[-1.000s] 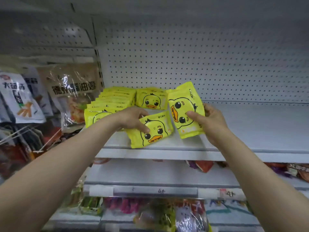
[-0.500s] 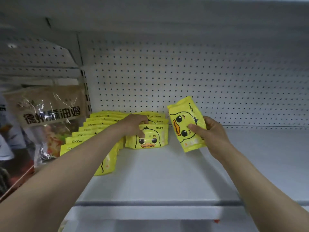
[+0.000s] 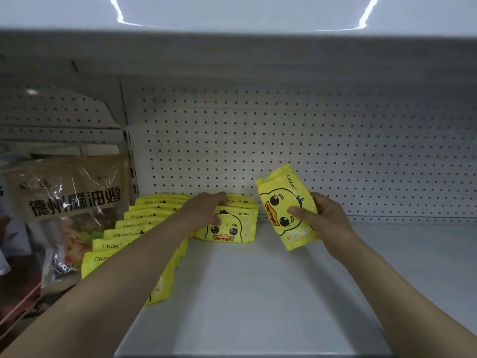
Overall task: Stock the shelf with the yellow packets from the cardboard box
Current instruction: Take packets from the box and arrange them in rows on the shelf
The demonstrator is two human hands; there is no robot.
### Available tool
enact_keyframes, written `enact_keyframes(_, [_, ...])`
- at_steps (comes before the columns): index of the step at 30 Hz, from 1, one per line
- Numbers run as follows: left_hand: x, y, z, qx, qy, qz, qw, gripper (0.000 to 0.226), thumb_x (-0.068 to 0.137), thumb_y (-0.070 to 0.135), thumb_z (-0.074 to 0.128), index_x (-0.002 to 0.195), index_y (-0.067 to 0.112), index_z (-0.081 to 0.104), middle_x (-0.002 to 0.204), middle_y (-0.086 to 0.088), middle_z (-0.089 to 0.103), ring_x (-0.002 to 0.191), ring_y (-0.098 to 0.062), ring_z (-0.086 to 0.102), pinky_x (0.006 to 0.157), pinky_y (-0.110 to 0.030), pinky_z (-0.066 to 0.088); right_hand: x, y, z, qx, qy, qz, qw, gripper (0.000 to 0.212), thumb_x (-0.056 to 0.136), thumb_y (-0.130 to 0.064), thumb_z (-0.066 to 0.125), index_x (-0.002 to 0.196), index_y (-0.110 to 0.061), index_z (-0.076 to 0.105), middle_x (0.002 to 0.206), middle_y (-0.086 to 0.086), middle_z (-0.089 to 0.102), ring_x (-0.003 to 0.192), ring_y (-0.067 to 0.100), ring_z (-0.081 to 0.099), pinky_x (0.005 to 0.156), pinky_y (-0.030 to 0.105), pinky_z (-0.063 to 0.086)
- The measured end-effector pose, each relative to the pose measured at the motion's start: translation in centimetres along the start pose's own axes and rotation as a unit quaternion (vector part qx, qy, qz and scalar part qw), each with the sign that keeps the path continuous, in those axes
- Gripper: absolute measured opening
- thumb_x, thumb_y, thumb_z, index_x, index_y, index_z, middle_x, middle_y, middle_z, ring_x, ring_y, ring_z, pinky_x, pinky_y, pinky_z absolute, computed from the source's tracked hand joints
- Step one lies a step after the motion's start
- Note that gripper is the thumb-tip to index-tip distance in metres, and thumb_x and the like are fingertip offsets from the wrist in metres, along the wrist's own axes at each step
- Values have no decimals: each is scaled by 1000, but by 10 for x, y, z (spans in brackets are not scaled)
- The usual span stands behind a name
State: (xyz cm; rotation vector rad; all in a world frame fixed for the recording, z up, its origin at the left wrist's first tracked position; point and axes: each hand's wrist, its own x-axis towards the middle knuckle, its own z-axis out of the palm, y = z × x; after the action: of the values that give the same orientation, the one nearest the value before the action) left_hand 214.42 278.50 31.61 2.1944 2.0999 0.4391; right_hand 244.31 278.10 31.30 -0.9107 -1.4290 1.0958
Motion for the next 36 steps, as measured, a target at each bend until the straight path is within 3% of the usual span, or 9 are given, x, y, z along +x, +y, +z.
enact_keyframes(5, [4, -3, 7, -7, 28, -21, 999, 53, 76, 24, 77, 119, 26, 48, 108, -1, 54, 97, -20, 53, 68, -31, 43, 4, 1, 3, -18, -9, -2, 1000, 28, 77, -8, 81, 102, -8, 69, 93, 6, 76, 82, 21, 73, 70, 34, 60])
enact_keyframes(8, [4, -6, 5, -17, 28, -11, 999, 53, 72, 24, 80, 116, 25, 50, 114, 1, 57, 105, -20, 54, 81, -36, 50, 7, 1, 10, -45, -22, -1, 999, 27, 77, -9, 81, 101, -11, 69, 92, 3, 76, 82, 20, 73, 72, 35, 60])
enact_keyframes(12, [-7, -14, -12, -63, 49, -15, 997, 57, 77, 30, 77, 126, 23, 50, 126, -2, 55, 117, -21, 49, 95, -36, 45, 15, 1, 24, -115, -70, 8, 991, 29, 76, -10, 83, 101, -14, 70, 92, 1, 76, 82, 19, 74, 70, 33, 60])
enact_keyframes(16, [-41, -28, -22, -111, 82, -34, 990, 54, 87, 43, 67, 134, 25, 48, 135, -3, 52, 123, -21, 48, 97, -32, 41, 29, 7, 44, -232, -157, 17, 960, 27, 72, -15, 86, 94, -22, 72, 93, -1, 75, 86, 16, 72, 78, 33, 59])
enact_keyframes(21, [-72, -42, -17, -14, 9, -73, 997, 68, 90, 60, 50, 147, 27, 36, 152, -1, 38, 138, -23, 36, 110, -39, 33, 40, 13, 85, -350, -239, 4, 906, 32, 70, -20, 87, 99, -26, 75, 97, -7, 73, 91, 8, 67, 76, 18, 53])
enact_keyframes(24, [-77, -44, -13, 19, 21, -67, 997, 68, 92, 60, 47, 149, 26, 34, 155, -1, 33, 144, -22, 26, 116, -41, 22, 46, 14, 104, -362, -236, 0, 902, 32, 69, -21, 88, 99, -22, 75, 98, -2, 74, 95, 13, 67, 85, 28, 53])
enact_keyframes(27, [-76, -47, -8, 14, 19, -65, 998, 69, 93, 62, 42, 150, 27, 30, 158, 0, 26, 148, -21, 15, 119, -45, 13, 51, 16, 115, -400, -222, -18, 889, 35, 70, -24, 87, 102, -24, 75, 98, -4, 73, 95, 13, 66, 83, 25, 52])
enact_keyframes(32, [-78, -43, -8, 24, 27, -71, 997, 67, 94, 60, 43, 150, 25, 30, 158, -2, 25, 148, -22, 13, 120, -46, 12, 48, 20, 125, -507, -168, -73, 842, 47, 70, -43, 82, 113, -33, 68, 105, -7, 68, 102, 16, 61, 84, 35, 52])
enact_keyframes(36, [-79, -41, -7, 35, 28, -74, 996, 68, 94, 60, 42, 150, 25, 30, 158, -2, 25, 148, -23, 14, 119, -46, 12, 39, 21, 134, -564, -126, -110, 809, 62, 75, -48, 78, 131, -32, 57, 119, 3, 57, 113, 21, 54, 85, 32, 44])
